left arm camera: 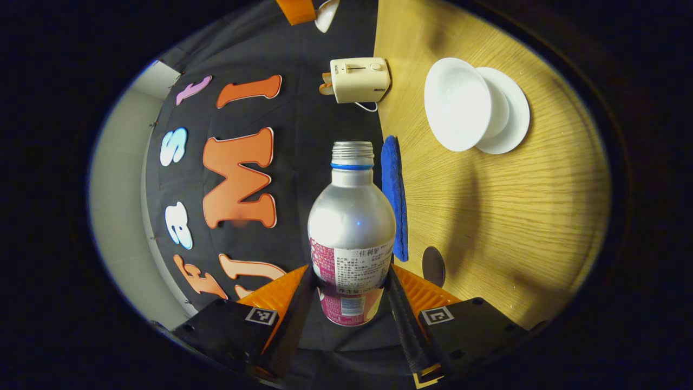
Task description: Open the teacup lid with one hand, grasp the water bottle and pour water into the teacup with the other hand; after pouring, place the water bottle on the coaster and then close the teacup lid.
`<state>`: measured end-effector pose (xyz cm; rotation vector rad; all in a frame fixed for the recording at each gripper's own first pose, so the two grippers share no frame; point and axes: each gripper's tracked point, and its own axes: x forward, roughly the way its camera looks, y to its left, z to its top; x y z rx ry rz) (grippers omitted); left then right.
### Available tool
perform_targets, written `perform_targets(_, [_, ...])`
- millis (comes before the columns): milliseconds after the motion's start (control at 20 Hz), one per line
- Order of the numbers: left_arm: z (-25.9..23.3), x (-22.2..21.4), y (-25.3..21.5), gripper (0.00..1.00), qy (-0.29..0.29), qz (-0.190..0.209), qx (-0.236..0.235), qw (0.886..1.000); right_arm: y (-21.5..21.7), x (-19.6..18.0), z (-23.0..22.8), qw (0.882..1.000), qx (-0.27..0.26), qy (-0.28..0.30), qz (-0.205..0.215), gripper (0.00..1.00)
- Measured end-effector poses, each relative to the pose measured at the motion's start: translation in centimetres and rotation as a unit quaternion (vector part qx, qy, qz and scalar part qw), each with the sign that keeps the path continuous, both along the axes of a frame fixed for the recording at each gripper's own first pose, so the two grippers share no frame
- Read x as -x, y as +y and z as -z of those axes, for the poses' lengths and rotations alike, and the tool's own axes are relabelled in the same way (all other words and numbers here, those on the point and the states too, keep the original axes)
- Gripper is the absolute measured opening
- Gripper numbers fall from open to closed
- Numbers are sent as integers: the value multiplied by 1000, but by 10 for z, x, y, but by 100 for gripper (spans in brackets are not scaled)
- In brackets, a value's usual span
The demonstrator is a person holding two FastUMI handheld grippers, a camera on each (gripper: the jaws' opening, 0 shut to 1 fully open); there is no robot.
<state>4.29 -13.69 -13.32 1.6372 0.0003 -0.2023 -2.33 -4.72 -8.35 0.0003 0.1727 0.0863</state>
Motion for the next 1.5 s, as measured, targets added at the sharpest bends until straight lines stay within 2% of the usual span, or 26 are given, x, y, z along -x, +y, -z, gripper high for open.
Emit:
perform_targets(50, [0,0,-1,78,-1,3,-10,1000,-2,0,0,1000,-1,0,1,24])
perform_targets(100, [0,0,-3,81,-3,6,-17,1000,-3,0,1,1000,-2,0,2,24])
perform_targets(150, [-2,0,-2,78,-5,8,-23,1000,-3,1,2,1000,-1,1,3,24])
perform_targets(200, [-3,-1,-4,82,-6,11,-30,999,-4,1,4,1000,0,2,4,24])
perform_targets(250, [-4,-2,-6,78,-8,15,-37,999,-5,2,6,1000,2,5,4,24])
perform_targets(300, [-4,-1,-8,81,-10,19,-45,999,-5,3,8,1000,2,7,4,24])
perform_targets(350, [-7,0,-10,79,-12,22,-51,998,-5,4,8,1000,3,9,4,24])
perform_targets(400, [-7,-1,-12,84,-14,25,-58,998,-7,4,9,1000,5,9,5,24])
perform_targets(450, [-8,-2,-13,82,-15,29,-63,997,-8,4,9,1000,5,8,7,24])
perform_targets(500, [-9,-3,-13,84,-17,32,-69,997,-9,5,8,1000,4,7,8,24])
perform_targets(600, [-14,-4,-16,79,-22,38,-82,996,-11,6,7,1000,0,6,10,24])
perform_targets(700, [-15,-3,-17,82,-24,44,-92,995,-12,7,7,1000,1,7,12,24])
perform_targets(1000, [-23,-5,-21,82,-35,55,-115,991,-14,10,9,1000,3,9,14,24])
perform_targets(1050, [-26,-6,-21,79,-40,57,-118,991,-14,10,8,1000,4,9,15,24])
perform_targets(1150, [-29,-7,-22,82,-44,60,-121,990,-13,10,7,1000,4,8,13,24])
perform_targets(1300, [-35,-12,-20,79,-51,63,-128,988,-12,10,6,1000,4,7,13,24])
perform_targets(1500, [-43,-17,-19,81,-65,66,-138,986,-11,9,4,1000,4,6,12,24])
